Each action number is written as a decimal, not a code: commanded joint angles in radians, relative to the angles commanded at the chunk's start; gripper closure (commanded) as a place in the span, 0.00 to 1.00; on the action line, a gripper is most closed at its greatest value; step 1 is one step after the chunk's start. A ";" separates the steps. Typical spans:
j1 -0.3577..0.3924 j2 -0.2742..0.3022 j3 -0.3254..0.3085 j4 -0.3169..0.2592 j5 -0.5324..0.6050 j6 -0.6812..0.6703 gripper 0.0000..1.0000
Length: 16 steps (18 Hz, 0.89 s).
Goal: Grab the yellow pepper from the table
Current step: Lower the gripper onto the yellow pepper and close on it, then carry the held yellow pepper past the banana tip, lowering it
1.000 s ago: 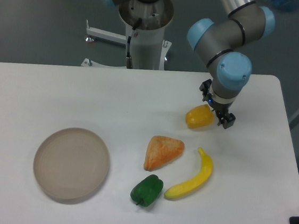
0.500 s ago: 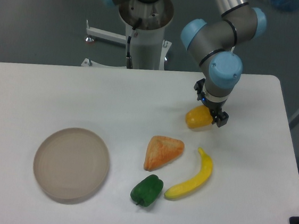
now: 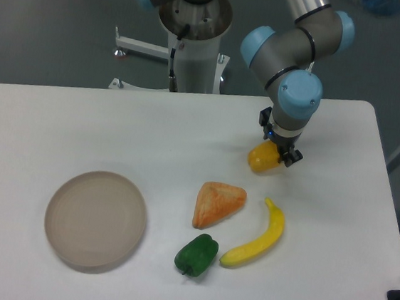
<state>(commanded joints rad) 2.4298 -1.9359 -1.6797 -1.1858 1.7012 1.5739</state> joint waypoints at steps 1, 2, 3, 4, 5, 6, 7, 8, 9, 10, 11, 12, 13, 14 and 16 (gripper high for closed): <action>0.000 0.000 0.002 0.000 0.000 0.000 0.52; 0.002 0.000 0.002 0.000 0.000 0.000 0.53; 0.002 0.000 0.012 0.000 0.000 0.000 0.53; 0.002 -0.002 0.020 -0.002 0.000 0.000 0.54; 0.002 -0.003 0.031 -0.003 -0.003 0.000 0.55; 0.003 -0.006 0.046 -0.005 -0.011 0.000 0.55; 0.003 -0.011 0.064 -0.006 -0.024 -0.002 0.55; 0.006 -0.017 0.098 -0.009 -0.038 -0.002 0.55; 0.009 -0.032 0.135 -0.014 -0.052 -0.002 0.55; 0.011 -0.049 0.170 -0.014 -0.070 -0.003 0.55; 0.011 -0.067 0.202 -0.014 -0.086 -0.005 0.55; 0.011 -0.087 0.239 -0.014 -0.097 -0.005 0.55; 0.011 -0.110 0.276 -0.014 -0.101 -0.005 0.55; 0.009 -0.132 0.308 -0.012 -0.106 -0.008 0.55; 0.005 -0.172 0.372 -0.012 -0.106 -0.012 0.55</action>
<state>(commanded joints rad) 2.4345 -2.1075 -1.3072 -1.1980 1.5953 1.5616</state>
